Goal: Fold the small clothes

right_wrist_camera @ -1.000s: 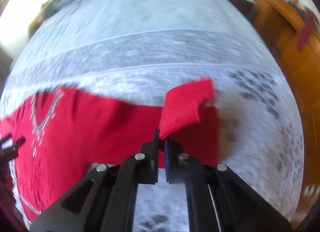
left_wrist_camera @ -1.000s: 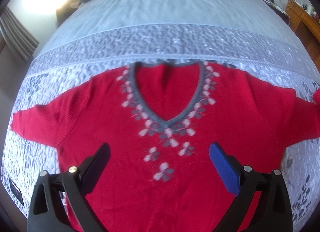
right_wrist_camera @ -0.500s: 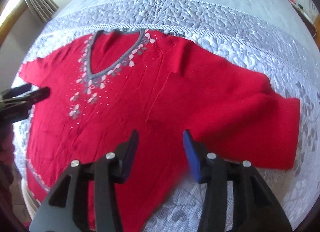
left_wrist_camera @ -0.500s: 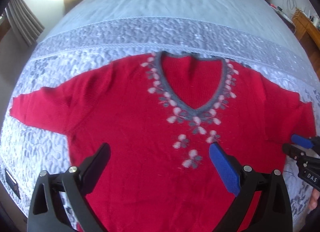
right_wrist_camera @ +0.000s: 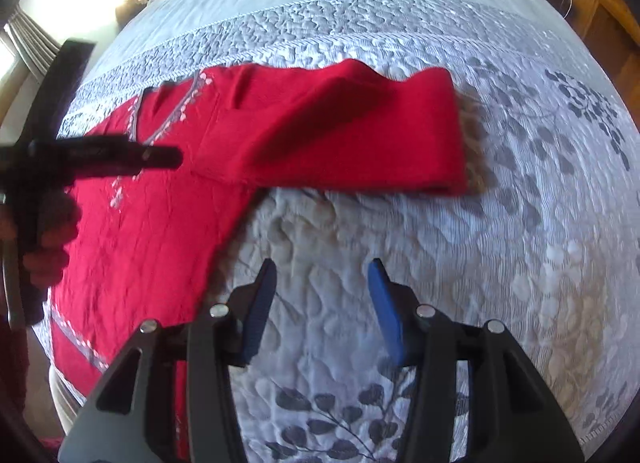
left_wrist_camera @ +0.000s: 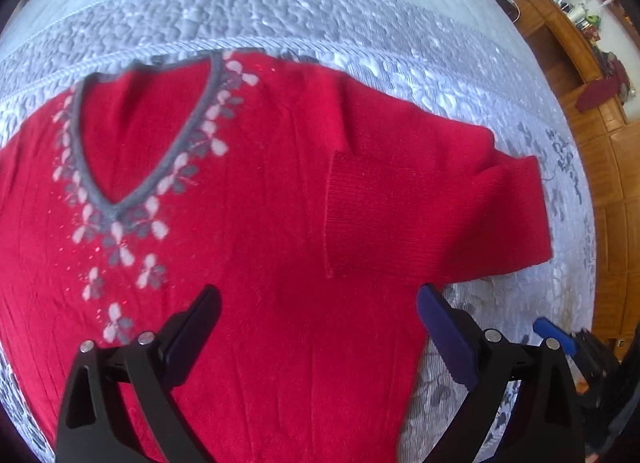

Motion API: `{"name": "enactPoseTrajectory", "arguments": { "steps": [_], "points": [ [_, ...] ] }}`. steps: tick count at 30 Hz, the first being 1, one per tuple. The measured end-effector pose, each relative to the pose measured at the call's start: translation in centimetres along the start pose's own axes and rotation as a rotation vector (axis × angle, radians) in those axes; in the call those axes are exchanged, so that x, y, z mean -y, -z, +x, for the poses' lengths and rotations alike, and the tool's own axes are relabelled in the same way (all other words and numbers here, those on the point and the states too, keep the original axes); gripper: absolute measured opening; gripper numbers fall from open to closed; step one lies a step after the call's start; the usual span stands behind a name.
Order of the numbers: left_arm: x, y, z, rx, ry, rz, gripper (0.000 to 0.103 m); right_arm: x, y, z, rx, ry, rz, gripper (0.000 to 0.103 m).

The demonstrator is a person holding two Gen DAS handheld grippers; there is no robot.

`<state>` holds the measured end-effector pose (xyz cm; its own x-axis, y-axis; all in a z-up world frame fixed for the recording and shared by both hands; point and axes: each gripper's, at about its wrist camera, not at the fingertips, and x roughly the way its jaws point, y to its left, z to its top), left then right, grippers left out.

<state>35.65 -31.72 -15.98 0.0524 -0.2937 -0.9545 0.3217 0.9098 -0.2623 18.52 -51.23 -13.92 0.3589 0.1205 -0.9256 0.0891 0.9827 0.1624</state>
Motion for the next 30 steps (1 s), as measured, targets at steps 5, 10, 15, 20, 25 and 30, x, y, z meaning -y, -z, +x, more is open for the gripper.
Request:
{"name": "enactPoseTrajectory", "arguments": {
  "steps": [5,10,15,20,25,30],
  "points": [
    [1.1,-0.8,1.8,-0.046,0.071,-0.003,0.079,0.4,1.7,0.6,0.01,0.024,-0.009,0.048],
    [1.1,-1.3,3.4,-0.057,0.07,-0.018,0.06,0.5,2.7,0.7,0.024,0.032,-0.028,0.047],
    [1.3,-1.3,2.5,-0.026,0.073,-0.04,0.028,0.8,3.2,0.7,0.034,0.037,-0.017,0.047],
    [1.1,-1.9,0.7,0.02,0.078,-0.035,0.01,0.9,3.5,1.0,0.029,0.036,-0.008,0.047],
    [0.3,-2.3,-1.0,0.063,0.084,-0.043,0.0,0.5,3.7,1.1,0.028,0.028,-0.002,0.047],
    [-2.5,-2.4,-2.6,0.128,0.026,-0.094,0.0,0.1,3.8,0.9,0.03,0.023,0.005,0.047]
  ]
}}
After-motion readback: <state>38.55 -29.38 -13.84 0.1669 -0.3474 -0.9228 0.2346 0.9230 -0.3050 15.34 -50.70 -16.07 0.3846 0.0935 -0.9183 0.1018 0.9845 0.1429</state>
